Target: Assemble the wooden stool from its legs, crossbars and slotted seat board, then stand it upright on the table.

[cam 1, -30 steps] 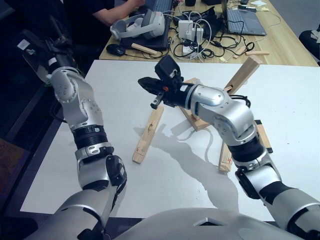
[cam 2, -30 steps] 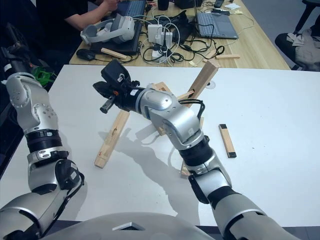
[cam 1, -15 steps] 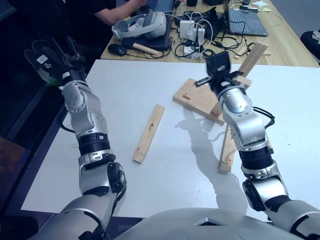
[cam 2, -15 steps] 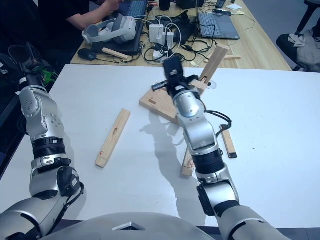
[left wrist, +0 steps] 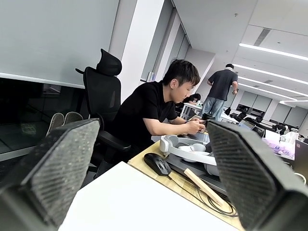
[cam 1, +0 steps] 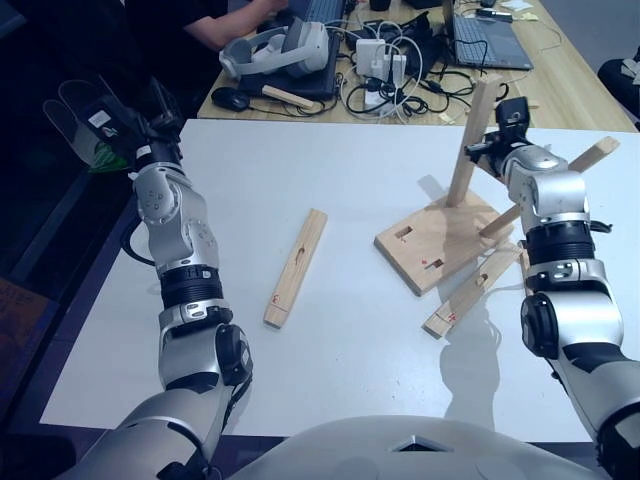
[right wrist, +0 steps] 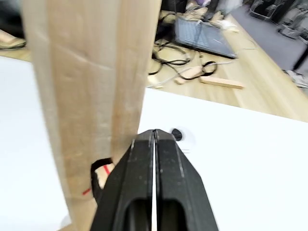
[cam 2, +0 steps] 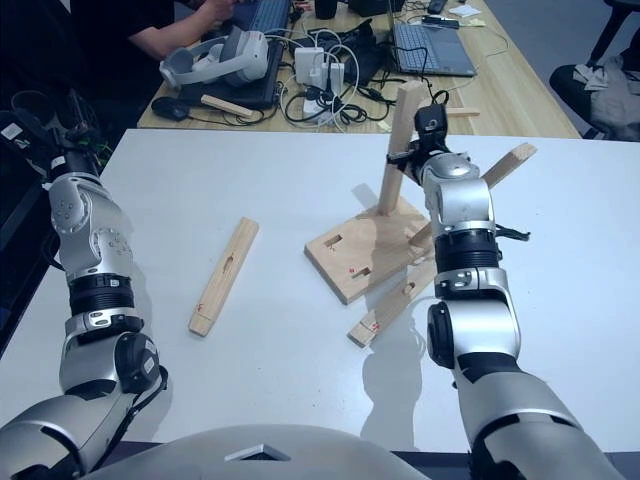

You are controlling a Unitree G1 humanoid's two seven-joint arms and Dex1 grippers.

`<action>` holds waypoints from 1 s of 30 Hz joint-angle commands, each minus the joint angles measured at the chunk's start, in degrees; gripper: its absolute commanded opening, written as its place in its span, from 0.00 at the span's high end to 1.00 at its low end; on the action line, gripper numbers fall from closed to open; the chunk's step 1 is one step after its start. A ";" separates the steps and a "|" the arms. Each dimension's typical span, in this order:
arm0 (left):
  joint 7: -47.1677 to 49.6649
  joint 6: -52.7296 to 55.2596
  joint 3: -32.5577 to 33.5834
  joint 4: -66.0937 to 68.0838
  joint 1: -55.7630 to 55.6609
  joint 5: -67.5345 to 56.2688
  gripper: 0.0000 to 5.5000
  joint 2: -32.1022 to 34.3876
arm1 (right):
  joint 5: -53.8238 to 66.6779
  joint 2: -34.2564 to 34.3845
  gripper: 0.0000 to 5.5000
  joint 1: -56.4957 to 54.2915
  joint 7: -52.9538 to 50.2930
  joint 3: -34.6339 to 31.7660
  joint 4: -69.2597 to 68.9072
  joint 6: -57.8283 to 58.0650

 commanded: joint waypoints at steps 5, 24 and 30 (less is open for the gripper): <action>0.54 0.32 -0.47 -0.16 -0.67 -0.10 0.26 -0.43 | 2.85 5.12 0.99 -2.31 20.79 5.63 7.47 -8.76; 0.22 -0.43 -3.41 -10.11 5.63 0.85 0.26 -3.51 | 7.64 0.07 0.71 58.34 5.46 -23.98 -75.49 -5.67; 0.92 -0.37 -4.39 -11.95 7.39 1.15 0.26 -5.01 | 5.10 0.78 0.49 89.77 13.87 -29.83 -68.38 -19.18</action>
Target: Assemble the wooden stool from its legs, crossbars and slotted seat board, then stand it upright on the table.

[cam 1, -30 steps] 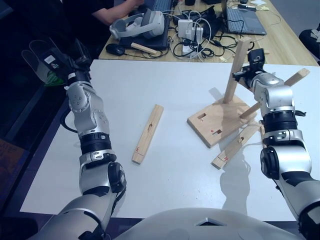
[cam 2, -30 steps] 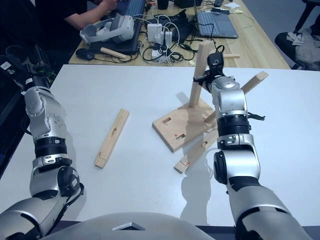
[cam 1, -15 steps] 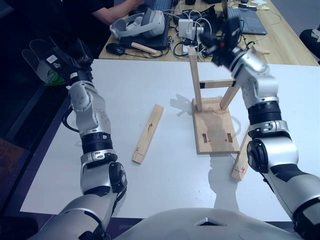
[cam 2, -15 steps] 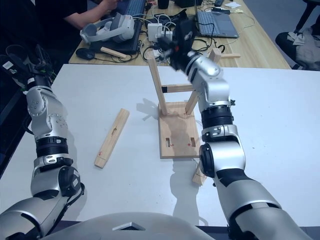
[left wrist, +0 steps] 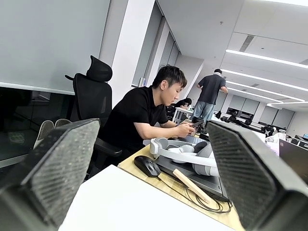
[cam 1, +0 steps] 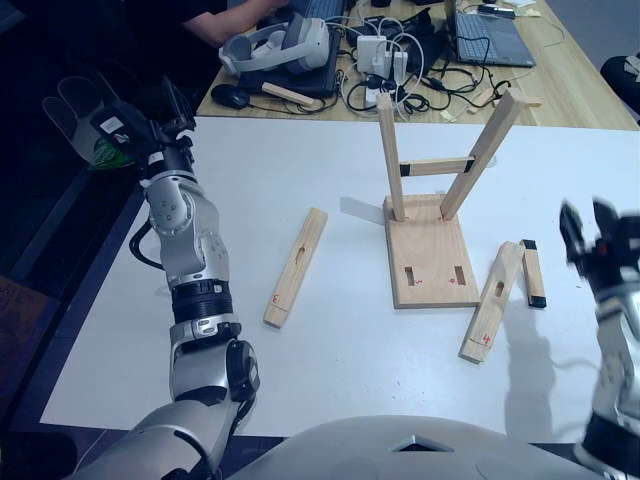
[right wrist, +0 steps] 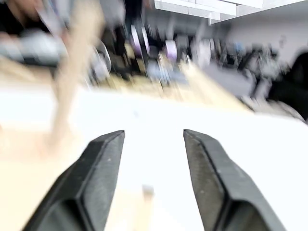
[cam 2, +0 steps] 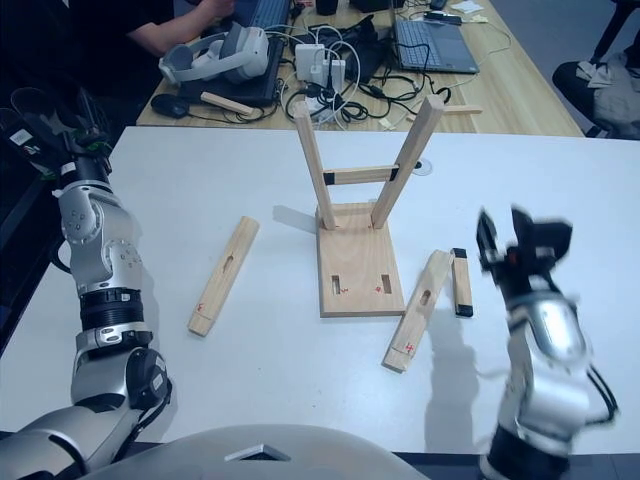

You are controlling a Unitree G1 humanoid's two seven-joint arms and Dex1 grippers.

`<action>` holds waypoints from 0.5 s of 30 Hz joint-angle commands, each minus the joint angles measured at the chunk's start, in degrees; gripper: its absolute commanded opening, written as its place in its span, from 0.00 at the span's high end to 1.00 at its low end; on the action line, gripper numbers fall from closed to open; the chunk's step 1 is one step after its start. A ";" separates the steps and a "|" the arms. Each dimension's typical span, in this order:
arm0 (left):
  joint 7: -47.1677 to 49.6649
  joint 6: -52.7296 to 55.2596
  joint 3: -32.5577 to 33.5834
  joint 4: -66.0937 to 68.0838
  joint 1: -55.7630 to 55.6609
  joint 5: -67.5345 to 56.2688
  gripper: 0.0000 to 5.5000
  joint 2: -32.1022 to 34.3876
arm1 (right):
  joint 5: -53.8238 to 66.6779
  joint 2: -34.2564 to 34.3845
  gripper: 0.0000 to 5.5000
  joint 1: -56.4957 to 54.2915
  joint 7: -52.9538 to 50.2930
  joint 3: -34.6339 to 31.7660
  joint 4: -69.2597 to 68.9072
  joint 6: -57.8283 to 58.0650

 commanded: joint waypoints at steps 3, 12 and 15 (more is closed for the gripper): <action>0.60 0.74 -0.96 -3.29 2.15 0.93 0.26 -1.08 | -1.61 -0.54 0.41 21.92 6.45 -3.08 4.57 -10.03; 1.38 1.92 -0.57 -4.90 2.41 0.69 0.26 -1.49 | 7.98 -9.39 0.25 11.19 7.83 3.68 13.04 19.43; 1.41 2.32 -0.41 -5.06 2.29 0.57 0.26 -1.39 | 5.84 -12.39 0.25 6.02 6.14 8.44 16.29 21.69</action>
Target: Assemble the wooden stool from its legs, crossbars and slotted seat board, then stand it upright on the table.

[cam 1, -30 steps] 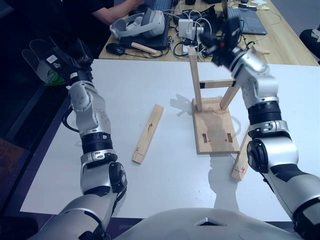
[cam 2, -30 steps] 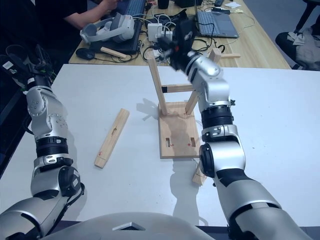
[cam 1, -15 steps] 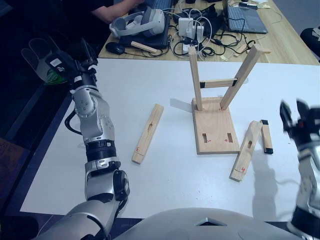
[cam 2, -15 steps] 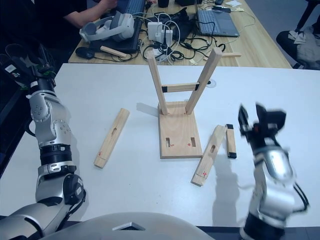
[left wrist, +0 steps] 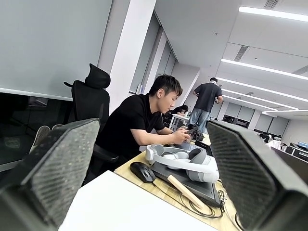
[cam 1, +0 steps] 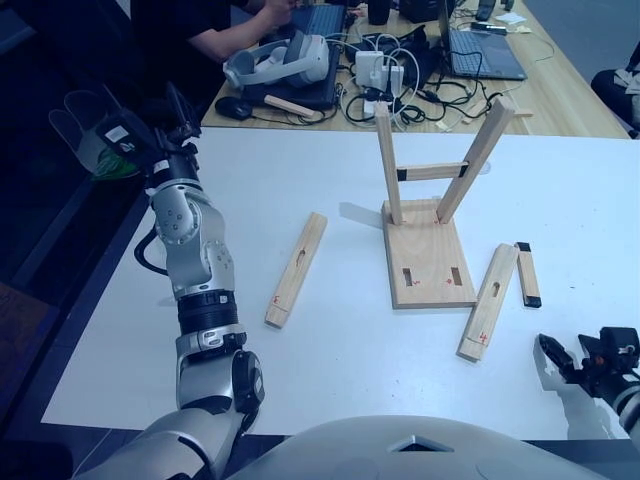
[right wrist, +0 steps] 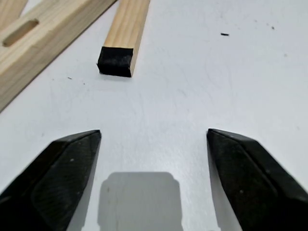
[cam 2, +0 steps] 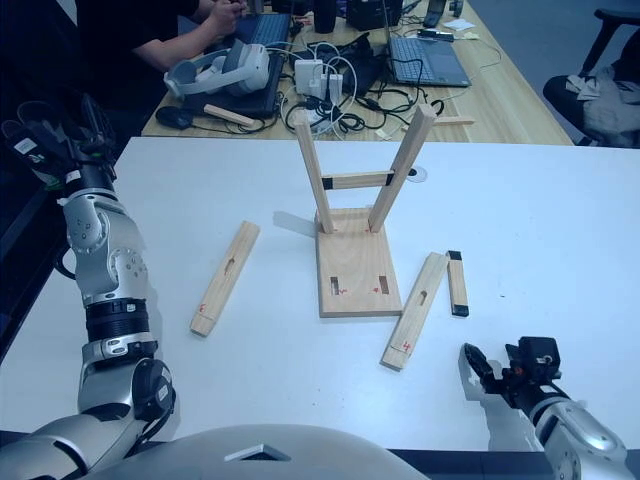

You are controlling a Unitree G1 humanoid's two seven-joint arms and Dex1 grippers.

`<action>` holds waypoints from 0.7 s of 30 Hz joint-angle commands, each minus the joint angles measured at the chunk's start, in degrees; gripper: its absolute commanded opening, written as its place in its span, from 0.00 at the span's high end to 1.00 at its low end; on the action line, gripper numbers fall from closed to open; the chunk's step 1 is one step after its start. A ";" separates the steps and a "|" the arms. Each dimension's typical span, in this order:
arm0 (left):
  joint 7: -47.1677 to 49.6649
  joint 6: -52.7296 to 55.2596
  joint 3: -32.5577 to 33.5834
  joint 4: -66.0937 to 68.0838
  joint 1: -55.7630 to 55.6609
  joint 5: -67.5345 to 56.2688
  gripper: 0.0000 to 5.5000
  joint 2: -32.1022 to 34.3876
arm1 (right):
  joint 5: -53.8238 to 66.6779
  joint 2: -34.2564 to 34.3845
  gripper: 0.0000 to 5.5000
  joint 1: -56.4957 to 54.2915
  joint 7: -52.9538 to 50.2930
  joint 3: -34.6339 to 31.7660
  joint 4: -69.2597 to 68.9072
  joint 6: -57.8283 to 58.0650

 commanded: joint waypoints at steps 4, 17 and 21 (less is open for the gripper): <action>0.22 1.33 0.09 -0.36 -0.28 -0.05 0.26 -0.18 | -1.07 -4.73 0.25 -10.53 0.96 9.82 13.24 7.66; -0.05 0.99 0.47 1.21 -1.20 -0.23 0.26 0.20 | 0.93 -2.81 0.52 -20.14 -10.94 11.13 14.22 31.04; -0.13 0.99 0.72 1.57 -1.53 -0.31 0.26 0.40 | 0.86 3.01 0.64 -23.05 -16.35 10.57 2.39 46.08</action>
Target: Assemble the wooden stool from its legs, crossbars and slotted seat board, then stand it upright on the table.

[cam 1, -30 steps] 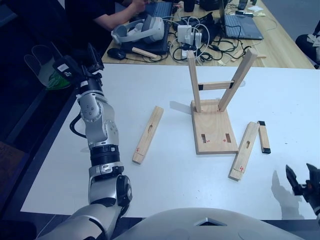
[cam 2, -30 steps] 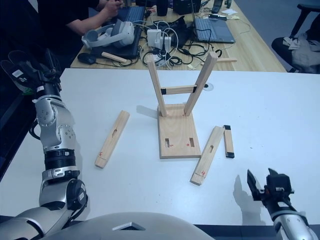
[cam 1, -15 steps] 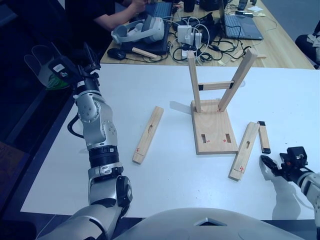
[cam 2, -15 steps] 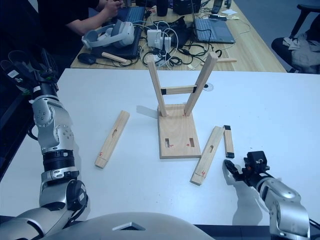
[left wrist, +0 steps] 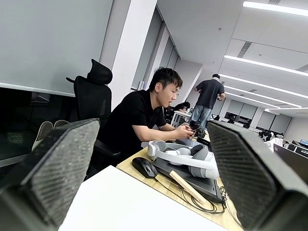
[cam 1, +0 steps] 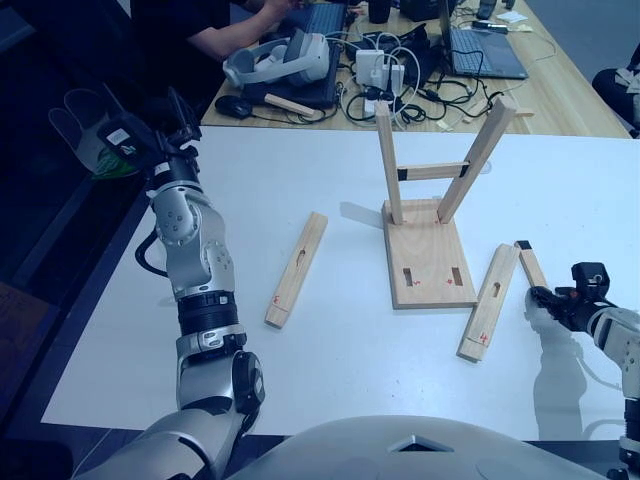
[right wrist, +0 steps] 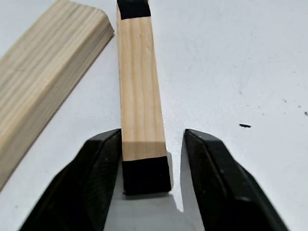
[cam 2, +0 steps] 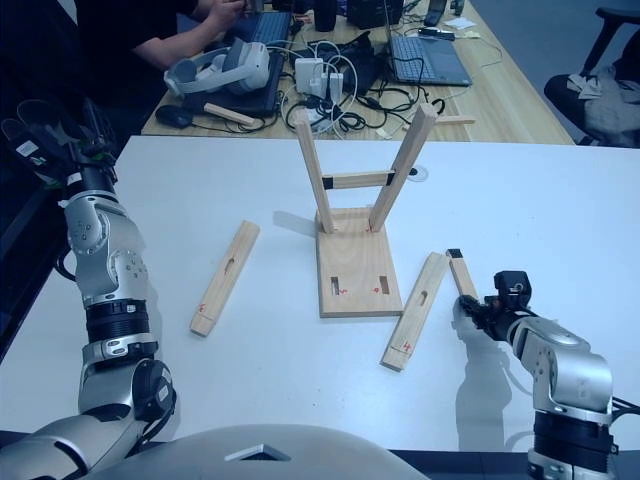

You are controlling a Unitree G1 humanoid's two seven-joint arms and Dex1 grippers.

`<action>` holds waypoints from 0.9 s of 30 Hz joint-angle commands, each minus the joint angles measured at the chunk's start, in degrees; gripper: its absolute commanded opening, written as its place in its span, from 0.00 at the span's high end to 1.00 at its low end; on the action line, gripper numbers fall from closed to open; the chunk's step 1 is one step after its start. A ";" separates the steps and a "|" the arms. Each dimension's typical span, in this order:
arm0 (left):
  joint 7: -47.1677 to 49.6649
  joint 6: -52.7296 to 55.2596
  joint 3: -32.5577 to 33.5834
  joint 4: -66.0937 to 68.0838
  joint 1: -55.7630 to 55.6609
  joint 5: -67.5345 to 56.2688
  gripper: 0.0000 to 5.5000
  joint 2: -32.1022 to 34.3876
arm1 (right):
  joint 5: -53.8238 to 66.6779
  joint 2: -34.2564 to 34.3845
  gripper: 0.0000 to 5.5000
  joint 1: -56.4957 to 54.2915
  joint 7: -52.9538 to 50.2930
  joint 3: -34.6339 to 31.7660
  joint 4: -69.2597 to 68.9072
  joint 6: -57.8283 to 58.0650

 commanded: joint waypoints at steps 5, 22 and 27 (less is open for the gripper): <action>-0.16 0.32 0.71 2.11 -2.19 -0.25 0.26 0.82 | 2.14 3.41 0.77 2.19 -2.46 -1.78 -8.73 27.84; -16.34 13.51 0.66 -1.15 -16.81 -16.25 0.26 6.74 | -4.37 0.94 0.77 -30.72 1.27 1.42 -5.96 -35.23; -27.85 35.64 -5.88 -15.77 -17.14 -36.03 0.26 6.33 | -2.58 1.47 0.77 -29.26 9.97 11.34 -9.86 -41.07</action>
